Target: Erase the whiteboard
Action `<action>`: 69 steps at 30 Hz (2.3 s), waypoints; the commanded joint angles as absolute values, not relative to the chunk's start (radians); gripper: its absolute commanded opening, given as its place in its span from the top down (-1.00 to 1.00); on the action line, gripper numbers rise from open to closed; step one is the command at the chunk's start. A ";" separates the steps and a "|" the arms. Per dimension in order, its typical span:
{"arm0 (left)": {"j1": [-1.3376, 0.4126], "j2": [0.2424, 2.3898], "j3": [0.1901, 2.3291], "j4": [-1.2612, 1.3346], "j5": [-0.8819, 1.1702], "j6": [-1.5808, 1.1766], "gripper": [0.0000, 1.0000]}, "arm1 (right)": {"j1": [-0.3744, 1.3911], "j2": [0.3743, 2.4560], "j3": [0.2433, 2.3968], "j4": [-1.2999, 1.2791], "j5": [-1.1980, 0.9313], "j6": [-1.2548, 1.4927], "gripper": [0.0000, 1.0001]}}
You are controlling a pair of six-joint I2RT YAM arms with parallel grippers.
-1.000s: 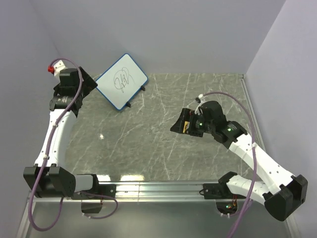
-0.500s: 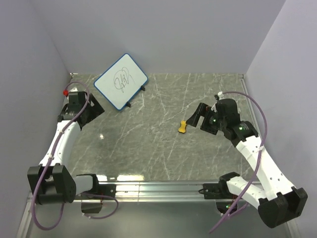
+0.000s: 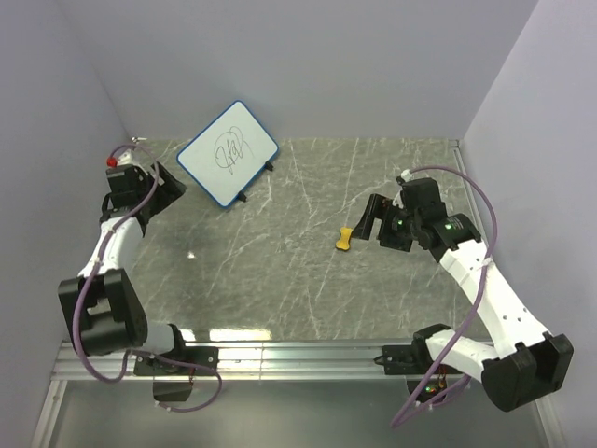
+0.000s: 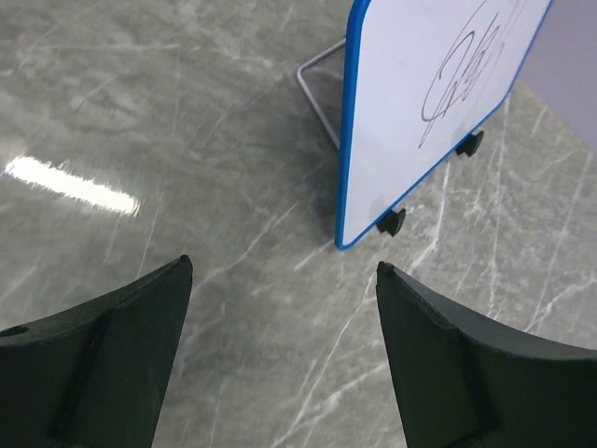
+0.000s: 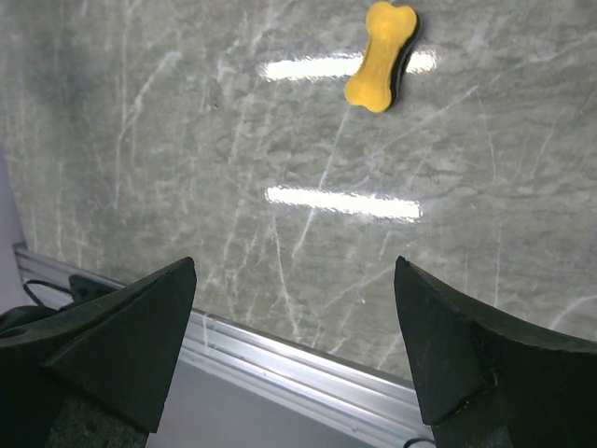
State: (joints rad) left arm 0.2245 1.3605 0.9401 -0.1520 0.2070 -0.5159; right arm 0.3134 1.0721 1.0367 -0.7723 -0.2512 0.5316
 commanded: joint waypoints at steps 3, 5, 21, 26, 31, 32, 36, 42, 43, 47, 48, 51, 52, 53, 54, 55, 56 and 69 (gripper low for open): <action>0.265 1.463 0.997 0.082 0.414 -0.503 -0.68 | 0.310 1.075 1.066 -0.818 -0.236 0.486 -0.86; 0.265 1.523 1.028 0.110 0.466 -0.514 -0.66 | 0.310 1.077 1.045 -0.824 -0.245 0.485 -0.87; 0.268 1.925 1.221 0.411 0.669 -0.692 -0.57 | 0.308 1.120 1.071 -0.844 -0.225 0.512 -0.86; 0.258 2.000 1.236 0.547 0.733 -0.787 -0.40 | 0.310 1.121 1.057 -0.833 -0.235 0.517 -0.86; 0.236 2.046 1.253 0.598 0.772 -0.810 -0.20 | 0.310 1.143 1.057 -0.824 -0.239 0.515 -0.85; 0.230 2.049 1.252 0.604 0.779 -0.810 -0.09 | 0.310 1.150 1.057 -0.822 -0.241 0.515 -0.86; 0.216 2.057 1.227 0.623 0.801 -0.807 0.15 | 0.308 1.164 1.054 -0.811 -0.245 0.509 -0.85; 0.195 2.052 1.183 0.606 0.811 -0.778 0.57 | 0.308 1.167 1.046 -0.811 -0.242 0.491 -0.85; 0.192 2.052 1.181 0.594 0.811 -0.769 0.66 | 0.310 1.164 1.046 -0.813 -0.241 0.489 -0.85; 0.166 2.040 1.154 0.551 0.805 -0.733 0.99 | 0.310 1.149 1.037 -0.811 -0.239 0.483 -0.85; 0.163 2.034 1.147 0.543 0.810 -0.724 0.99 | 0.310 1.144 1.028 -0.808 -0.239 0.483 -0.85; 0.144 2.017 1.126 0.516 0.808 -0.689 0.99 | 0.310 1.128 1.008 -0.796 -0.242 0.485 -0.85; 0.134 2.013 1.121 0.499 0.808 -0.674 0.99 | 0.308 1.118 1.000 -0.793 -0.245 0.485 -0.85; 0.127 2.008 1.114 0.482 0.807 -0.657 0.99 | 0.310 1.114 0.994 -0.790 -0.245 0.485 -0.85; 0.120 1.997 1.108 0.471 0.808 -0.644 0.99 | 0.310 1.112 0.988 -0.785 -0.247 0.485 -0.85; 0.106 1.991 1.101 0.439 0.805 -0.614 0.99 | 0.310 1.108 0.976 -0.784 -0.247 0.485 -0.85; 0.097 1.985 1.089 0.427 0.804 -0.598 0.99 | 0.310 1.101 0.970 -0.782 -0.247 0.486 -0.85; -0.095 1.826 0.924 0.330 0.805 -0.486 0.99 | 0.310 1.054 0.902 -0.727 -0.264 0.500 -0.85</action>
